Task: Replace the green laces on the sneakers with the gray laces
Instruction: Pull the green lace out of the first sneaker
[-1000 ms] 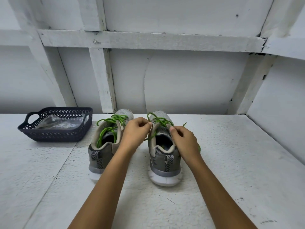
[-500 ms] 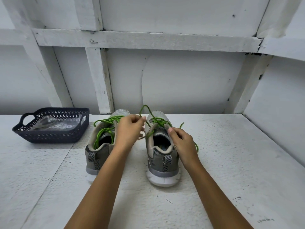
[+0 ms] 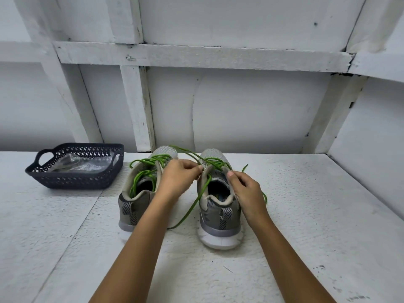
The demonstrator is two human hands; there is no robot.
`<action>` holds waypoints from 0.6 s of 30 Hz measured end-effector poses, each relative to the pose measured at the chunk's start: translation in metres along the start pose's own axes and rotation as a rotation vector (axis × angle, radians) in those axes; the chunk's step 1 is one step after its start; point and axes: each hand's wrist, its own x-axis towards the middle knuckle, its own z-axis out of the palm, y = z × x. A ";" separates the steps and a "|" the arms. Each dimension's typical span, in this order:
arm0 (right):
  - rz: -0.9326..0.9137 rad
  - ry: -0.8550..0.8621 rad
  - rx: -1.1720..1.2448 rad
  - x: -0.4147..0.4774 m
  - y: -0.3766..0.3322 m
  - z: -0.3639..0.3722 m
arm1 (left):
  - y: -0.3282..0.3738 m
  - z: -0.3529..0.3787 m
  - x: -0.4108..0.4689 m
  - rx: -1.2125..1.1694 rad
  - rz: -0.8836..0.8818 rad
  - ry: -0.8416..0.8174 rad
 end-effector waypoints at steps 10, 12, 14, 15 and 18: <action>0.013 -0.016 0.051 0.001 0.002 0.000 | 0.014 -0.015 0.004 -0.748 -0.034 0.338; 0.012 -0.015 0.050 0.002 0.003 0.001 | 0.003 -0.007 0.004 -0.372 -0.106 0.084; 0.011 -0.011 0.048 0.002 0.004 0.002 | -0.004 0.002 0.004 -0.144 -0.107 -0.080; 0.008 -0.009 0.048 0.002 0.004 0.002 | -0.006 0.006 0.004 -0.112 -0.064 -0.069; -0.001 -0.011 0.033 0.002 0.003 0.001 | -0.006 0.011 0.005 -0.110 0.015 0.062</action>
